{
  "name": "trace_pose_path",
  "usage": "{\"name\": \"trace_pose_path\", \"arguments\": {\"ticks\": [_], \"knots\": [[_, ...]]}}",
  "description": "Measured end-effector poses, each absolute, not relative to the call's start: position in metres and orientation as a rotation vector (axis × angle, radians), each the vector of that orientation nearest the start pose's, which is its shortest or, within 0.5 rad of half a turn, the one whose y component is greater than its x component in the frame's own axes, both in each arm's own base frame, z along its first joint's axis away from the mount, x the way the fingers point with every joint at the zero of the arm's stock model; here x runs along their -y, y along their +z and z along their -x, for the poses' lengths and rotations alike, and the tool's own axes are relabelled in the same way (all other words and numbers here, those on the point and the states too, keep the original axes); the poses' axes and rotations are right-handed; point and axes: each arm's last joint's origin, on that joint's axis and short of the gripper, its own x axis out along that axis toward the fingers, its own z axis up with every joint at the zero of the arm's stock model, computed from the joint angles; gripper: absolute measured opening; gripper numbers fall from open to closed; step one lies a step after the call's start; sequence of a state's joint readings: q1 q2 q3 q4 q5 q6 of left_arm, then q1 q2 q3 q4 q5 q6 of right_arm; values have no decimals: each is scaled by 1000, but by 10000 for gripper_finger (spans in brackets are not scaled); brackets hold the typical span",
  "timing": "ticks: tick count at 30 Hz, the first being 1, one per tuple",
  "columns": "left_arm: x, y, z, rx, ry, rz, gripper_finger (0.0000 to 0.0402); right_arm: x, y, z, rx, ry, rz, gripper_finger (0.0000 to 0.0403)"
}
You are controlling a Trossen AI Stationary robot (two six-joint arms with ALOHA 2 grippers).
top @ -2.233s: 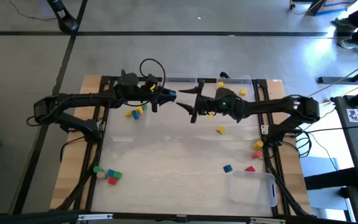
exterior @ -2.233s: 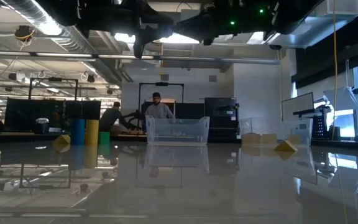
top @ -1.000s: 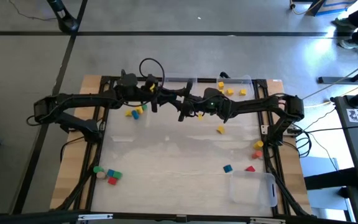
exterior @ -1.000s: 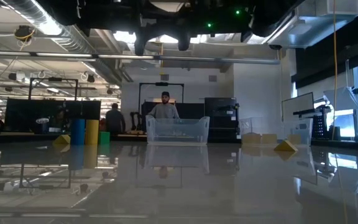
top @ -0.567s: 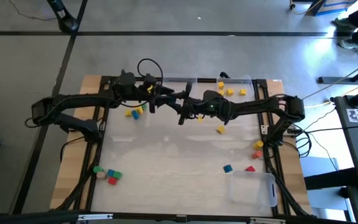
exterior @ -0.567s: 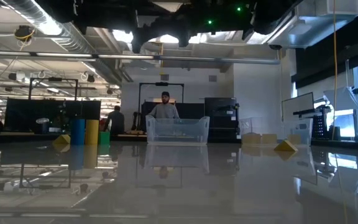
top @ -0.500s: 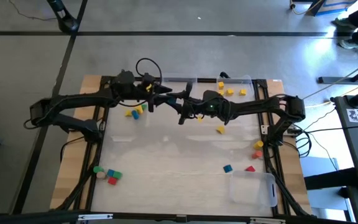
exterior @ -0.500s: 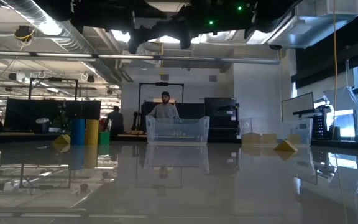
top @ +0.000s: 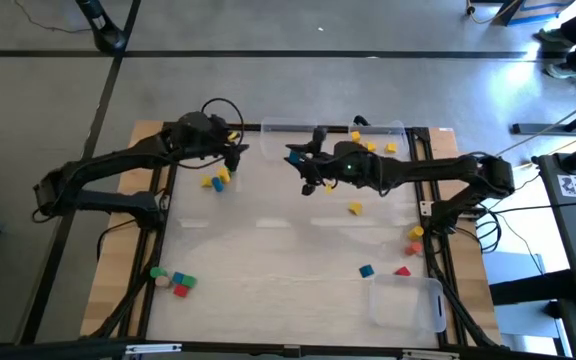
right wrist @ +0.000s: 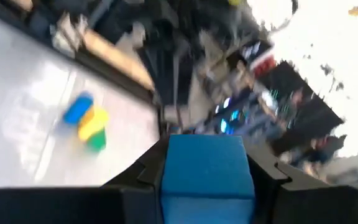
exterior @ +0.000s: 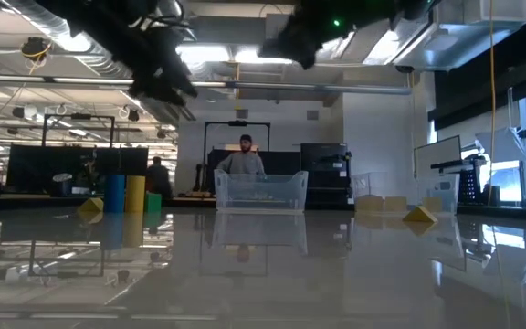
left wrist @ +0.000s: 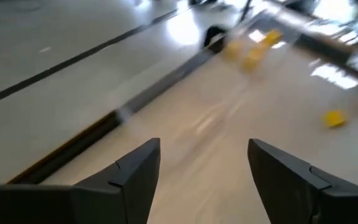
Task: Sort blocks by size
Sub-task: Put the blue square block into the top right transparent bin
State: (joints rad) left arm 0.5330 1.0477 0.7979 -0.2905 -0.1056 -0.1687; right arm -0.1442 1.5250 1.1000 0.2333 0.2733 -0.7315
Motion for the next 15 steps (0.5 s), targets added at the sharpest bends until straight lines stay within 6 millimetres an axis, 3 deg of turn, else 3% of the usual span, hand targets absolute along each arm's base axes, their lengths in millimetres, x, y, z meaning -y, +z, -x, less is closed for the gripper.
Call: {"name": "trace_pose_path", "arguments": {"ticks": [6,15], "knots": [[-115,271,-185,-588,736,284,229,94,297,-319,-549,-465,557,134],[-114,270,-185,-589,742,306,229,156,272,-270,-870,-685,224,134]]}}
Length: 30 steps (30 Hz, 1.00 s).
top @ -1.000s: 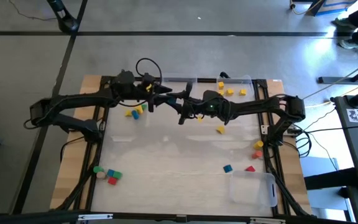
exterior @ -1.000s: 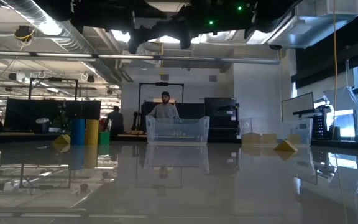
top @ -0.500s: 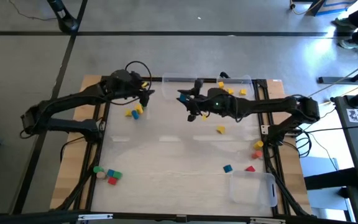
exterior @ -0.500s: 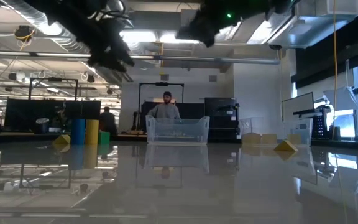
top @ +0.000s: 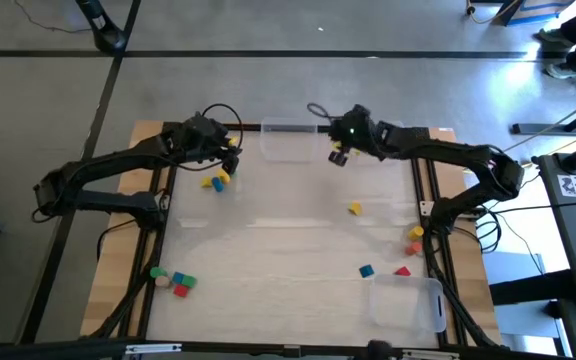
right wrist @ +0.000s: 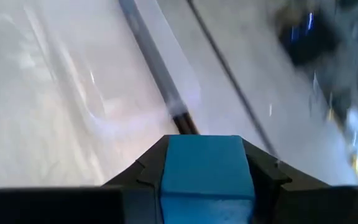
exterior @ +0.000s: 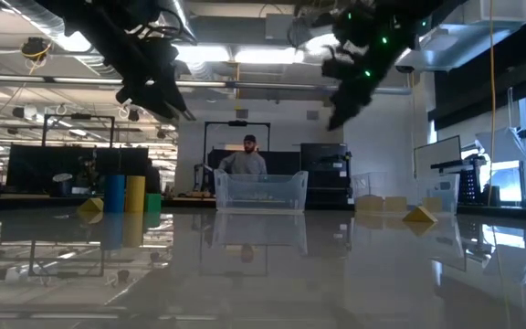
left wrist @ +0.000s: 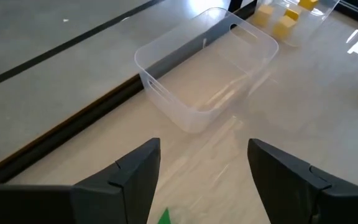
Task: Sort blocks by size
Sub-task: Put the blue square block into the top right transparent bin
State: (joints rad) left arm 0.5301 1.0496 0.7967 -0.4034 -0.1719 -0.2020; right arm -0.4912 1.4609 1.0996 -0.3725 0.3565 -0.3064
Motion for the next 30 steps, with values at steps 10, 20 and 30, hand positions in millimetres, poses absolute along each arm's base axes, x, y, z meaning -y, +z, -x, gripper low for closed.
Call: {"name": "trace_pose_path", "arguments": {"ticks": [10,20,30], "knots": [[-114,270,-185,-591,742,306,229,205,250,-219,-957,-969,-130,141],[-114,270,-184,-594,743,311,230,219,229,-193,-956,-997,-321,153],[-114,270,-185,-594,738,309,230,219,228,-192,-946,-982,-350,156]]}}
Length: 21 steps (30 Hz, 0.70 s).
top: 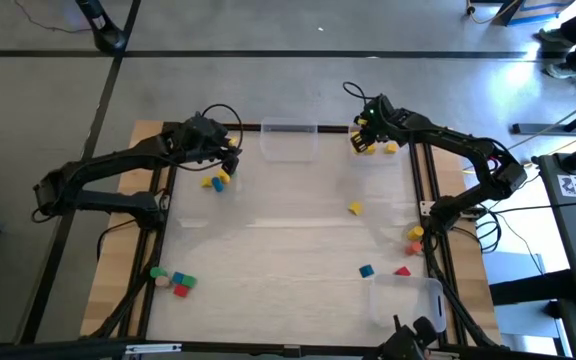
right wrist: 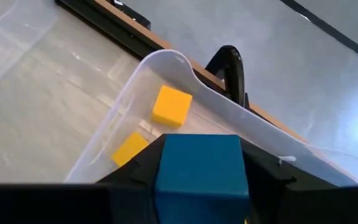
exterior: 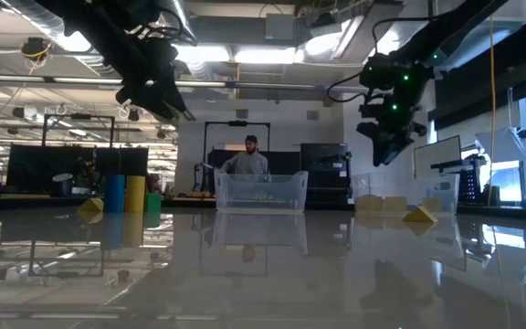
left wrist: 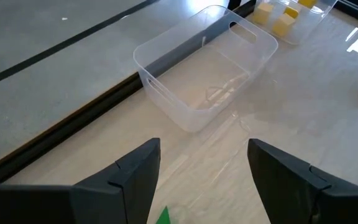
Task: Sort blocks by size
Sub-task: Put the blue square block into the top right transparent bin, then put the green square block into the top right transparent bin
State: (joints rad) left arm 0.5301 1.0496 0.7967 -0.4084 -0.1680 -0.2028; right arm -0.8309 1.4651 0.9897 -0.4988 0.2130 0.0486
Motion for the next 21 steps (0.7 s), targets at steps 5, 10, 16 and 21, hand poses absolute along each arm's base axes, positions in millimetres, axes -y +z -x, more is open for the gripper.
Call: {"name": "trace_pose_path", "arguments": {"ticks": [5,10,16,21], "knots": [[-111,270,-186,-596,721,305,230,223,227,-186,-952,-1003,-362,178],[-106,270,-189,-606,689,276,230,227,227,-183,-942,-991,-379,238],[-97,270,-194,-624,627,221,230,215,233,-193,-918,-889,-357,284],[-77,270,-203,-656,498,97,230,186,246,-214,-875,-772,-285,293]]}}
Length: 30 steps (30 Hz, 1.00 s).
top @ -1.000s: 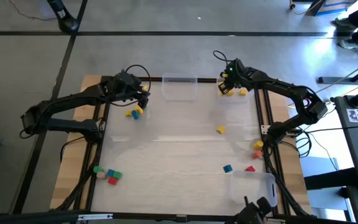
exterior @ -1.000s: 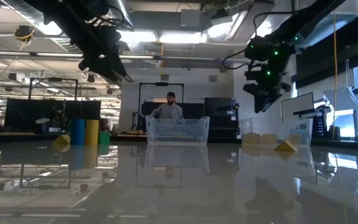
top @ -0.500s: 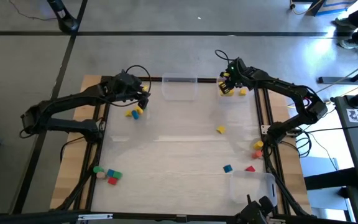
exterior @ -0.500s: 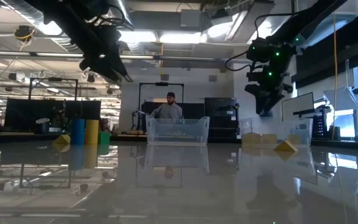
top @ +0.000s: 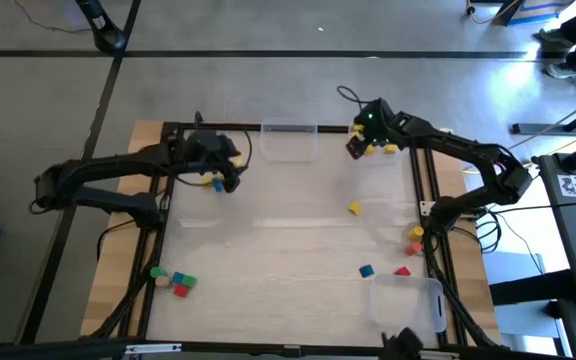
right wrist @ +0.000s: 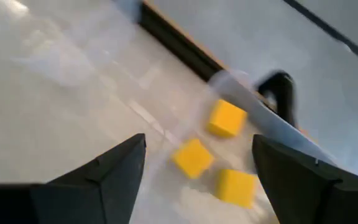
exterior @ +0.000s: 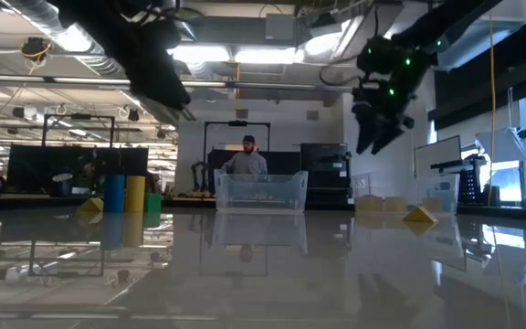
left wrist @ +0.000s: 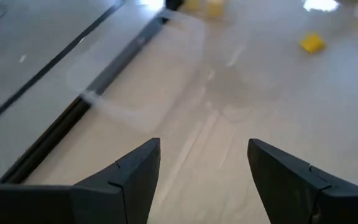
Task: Sort blocks by size
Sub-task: Put the green square block into the top right transparent bin
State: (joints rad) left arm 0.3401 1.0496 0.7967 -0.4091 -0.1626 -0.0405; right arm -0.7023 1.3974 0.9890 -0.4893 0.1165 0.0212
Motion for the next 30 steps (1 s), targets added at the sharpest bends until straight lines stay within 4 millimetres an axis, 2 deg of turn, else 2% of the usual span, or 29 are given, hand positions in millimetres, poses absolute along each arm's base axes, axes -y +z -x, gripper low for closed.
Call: {"name": "trace_pose_path", "arguments": {"ticks": [4,10,16,23,30], "knots": [[-65,270,-207,-672,423,26,230,156,254,-236,-828,-660,-212,293],[-63,272,-209,-639,404,25,230,115,256,-265,-775,-498,-127,294],[-36,264,-209,-744,198,89,230,79,259,-281,-731,-375,-72,294],[-6,249,-194,-981,119,193,230,61,265,-290,-658,-384,-14,294],[33,240,-181,-1127,-22,266,230,61,264,-292,-609,-395,-8,294]]}}
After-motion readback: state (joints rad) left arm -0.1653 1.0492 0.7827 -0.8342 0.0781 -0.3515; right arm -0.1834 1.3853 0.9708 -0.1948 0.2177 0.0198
